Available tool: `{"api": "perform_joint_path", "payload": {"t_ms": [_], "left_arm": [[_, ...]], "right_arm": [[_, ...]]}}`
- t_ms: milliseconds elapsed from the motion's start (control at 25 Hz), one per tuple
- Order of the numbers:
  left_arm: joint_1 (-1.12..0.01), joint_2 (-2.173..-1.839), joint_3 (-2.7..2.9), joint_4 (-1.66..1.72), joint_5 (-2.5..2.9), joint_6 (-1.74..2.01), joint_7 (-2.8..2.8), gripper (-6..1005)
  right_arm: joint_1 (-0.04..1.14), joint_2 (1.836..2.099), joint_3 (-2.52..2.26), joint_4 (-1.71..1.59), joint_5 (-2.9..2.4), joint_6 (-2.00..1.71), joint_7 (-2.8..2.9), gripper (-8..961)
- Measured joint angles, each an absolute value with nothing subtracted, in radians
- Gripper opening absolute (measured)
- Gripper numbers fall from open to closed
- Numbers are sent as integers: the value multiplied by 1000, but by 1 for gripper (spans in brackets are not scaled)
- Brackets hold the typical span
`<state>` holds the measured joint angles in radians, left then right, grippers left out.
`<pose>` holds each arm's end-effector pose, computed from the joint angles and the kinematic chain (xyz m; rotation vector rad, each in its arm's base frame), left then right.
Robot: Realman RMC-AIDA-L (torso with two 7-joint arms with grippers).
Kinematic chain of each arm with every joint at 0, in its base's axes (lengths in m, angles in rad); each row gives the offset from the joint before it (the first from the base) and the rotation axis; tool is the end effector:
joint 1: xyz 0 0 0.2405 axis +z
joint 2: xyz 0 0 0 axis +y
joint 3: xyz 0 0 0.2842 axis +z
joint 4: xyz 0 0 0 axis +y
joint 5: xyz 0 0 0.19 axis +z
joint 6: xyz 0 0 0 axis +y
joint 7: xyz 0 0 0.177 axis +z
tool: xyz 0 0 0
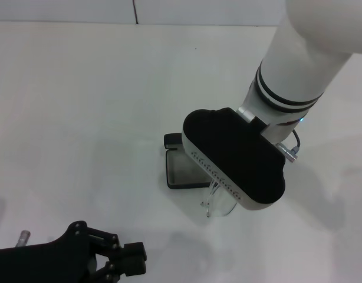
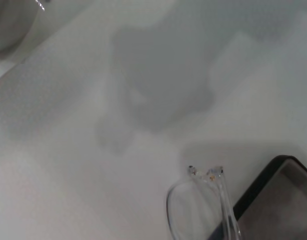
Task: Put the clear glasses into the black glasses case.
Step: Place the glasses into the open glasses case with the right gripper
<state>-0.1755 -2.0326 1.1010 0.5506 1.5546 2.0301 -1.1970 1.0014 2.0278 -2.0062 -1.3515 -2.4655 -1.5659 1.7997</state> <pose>-0.2611 0.1741 -0.0300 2.6907 0.5835 1.2973 0.1032 0.3374 -0.1120 2.5933 1.2235 0.9861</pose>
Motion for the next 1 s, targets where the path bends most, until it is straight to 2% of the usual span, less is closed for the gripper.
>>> {"api": "perform_joint_path", "payload": {"t_ms": [1000], "left_arm": [[-204,-2033,1101,499,1574,2031,-1154,100]], "right_arm": [[1030,2028,-2049,-1234,-2471,-1480,1749,385]]}}
